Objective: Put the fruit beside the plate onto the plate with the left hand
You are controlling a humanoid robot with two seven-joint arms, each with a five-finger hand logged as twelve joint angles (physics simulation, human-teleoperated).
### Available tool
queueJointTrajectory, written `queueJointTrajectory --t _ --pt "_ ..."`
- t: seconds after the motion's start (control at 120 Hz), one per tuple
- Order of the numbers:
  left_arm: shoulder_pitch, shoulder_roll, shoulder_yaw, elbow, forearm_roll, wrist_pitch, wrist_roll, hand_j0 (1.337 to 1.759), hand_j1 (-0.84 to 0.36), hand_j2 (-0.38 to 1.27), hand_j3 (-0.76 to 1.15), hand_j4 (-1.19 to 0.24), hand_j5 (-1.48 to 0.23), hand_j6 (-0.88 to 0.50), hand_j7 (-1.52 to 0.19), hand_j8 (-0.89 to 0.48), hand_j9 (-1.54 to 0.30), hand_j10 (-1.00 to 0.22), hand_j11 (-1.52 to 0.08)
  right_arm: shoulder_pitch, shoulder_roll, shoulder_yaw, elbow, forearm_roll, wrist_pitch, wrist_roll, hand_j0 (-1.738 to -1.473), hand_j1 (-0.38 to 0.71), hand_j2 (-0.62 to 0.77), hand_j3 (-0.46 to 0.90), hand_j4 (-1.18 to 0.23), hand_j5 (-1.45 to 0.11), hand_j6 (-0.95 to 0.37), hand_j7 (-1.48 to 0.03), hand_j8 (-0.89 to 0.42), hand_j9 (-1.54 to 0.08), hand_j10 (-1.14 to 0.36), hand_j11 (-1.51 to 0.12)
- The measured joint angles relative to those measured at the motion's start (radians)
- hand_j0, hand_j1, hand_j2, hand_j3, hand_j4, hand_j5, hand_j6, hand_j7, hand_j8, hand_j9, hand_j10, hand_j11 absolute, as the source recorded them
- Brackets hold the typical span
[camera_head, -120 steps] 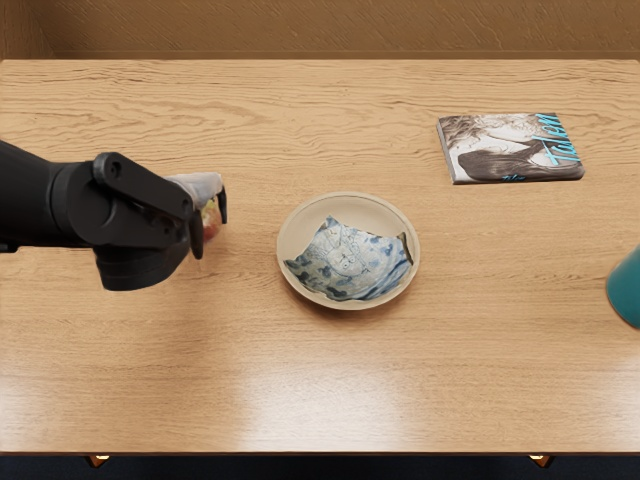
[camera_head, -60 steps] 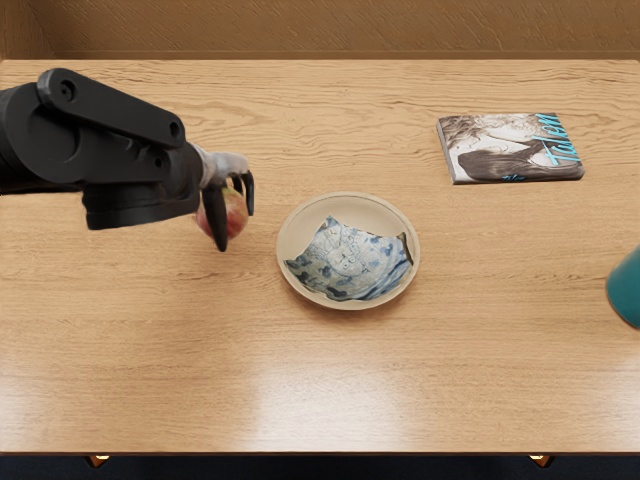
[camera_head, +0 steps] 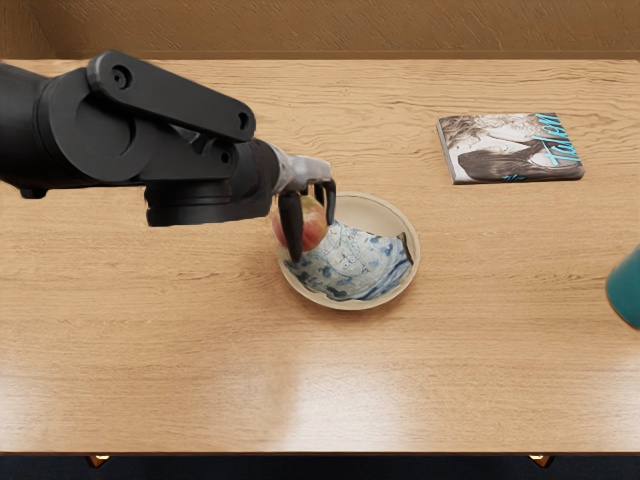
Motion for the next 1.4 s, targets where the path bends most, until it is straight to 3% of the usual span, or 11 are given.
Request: queueJointTrajectory --t 0.408,0.65,0.85,1.033,1.25,1.3,1.4 --pt "0.044 -0.096 -0.074 0.066 0.009 0.011 0.002 1.642 -0.19 0.26 0.00 -0.57 -1.26 -0.13 -1.27 -0.08 -1.26 -0.38 -1.23 0.000 0.000 0.000 0.000 0.000 0.000 0.000 -1.658 -0.31 -0.01 0.00 -0.03 -0.05 -0.04 -0.05 -0.04 -0.05 -0.03 -0.05" --pt "0.055 -0.096 -0.073 0.095 0.012 0.023 0.003 1.651 -0.14 0.14 0.00 -0.52 -0.86 -0.32 -0.86 -0.29 -0.85 -0.48 -0.85 0.000 0.000 0.000 0.000 0.000 0.000 0.000 -1.658 -0.31 -0.01 0.00 -0.03 -0.05 -0.04 -0.05 -0.04 -0.05 -0.03 -0.05" --pt "0.063 -0.096 -0.070 0.112 0.013 0.024 0.005 1.655 -0.05 0.09 0.00 -0.38 -0.56 -0.30 -0.56 -0.29 -0.56 -0.36 -0.56 0.000 0.000 0.000 0.000 0.000 0.000 0.000 -1.658 -0.31 -0.01 0.00 -0.03 -0.05 -0.03 -0.05 -0.03 -0.05 -0.03 -0.05" --pt "0.067 -0.094 -0.075 0.113 0.015 0.021 0.005 1.657 0.01 0.07 0.00 -0.30 -0.42 -0.27 -0.42 -0.27 -0.42 -0.30 -0.42 0.000 0.000 0.000 0.000 0.000 0.000 0.000 -1.658 -0.31 -0.01 0.00 -0.03 -0.05 -0.03 -0.05 -0.03 -0.05 -0.03 -0.05" --pt "0.085 0.213 -0.134 0.058 0.016 -0.032 0.005 1.658 0.03 0.06 0.00 -0.27 -0.36 -0.26 -0.36 -0.26 -0.36 -0.27 -0.36 0.000 0.000 0.000 0.000 0.000 0.000 0.000 -1.658 -0.31 -0.01 0.00 -0.03 -0.05 -0.03 -0.05 -0.03 -0.05 -0.03 -0.05" --pt "0.136 0.323 -0.166 0.043 0.017 -0.080 0.005 1.658 0.03 0.05 0.00 -0.27 -0.35 -0.26 -0.35 -0.26 -0.35 -0.26 -0.35 0.000 0.000 0.000 0.000 0.000 0.000 0.000 -1.658 -0.31 -0.01 0.00 -0.03 -0.05 -0.03 -0.05 -0.03 -0.05 -0.03 -0.05" --pt "0.315 0.585 -0.293 0.027 0.023 -0.243 0.003 1.658 0.04 0.05 0.00 -0.26 -0.34 -0.26 -0.34 -0.26 -0.34 -0.26 -0.34 0.000 0.000 0.000 0.000 0.000 0.000 0.000 -1.658 -0.31 -0.01 0.00 -0.03 -0.05 -0.03 -0.05 -0.03 -0.05 -0.03 -0.05"
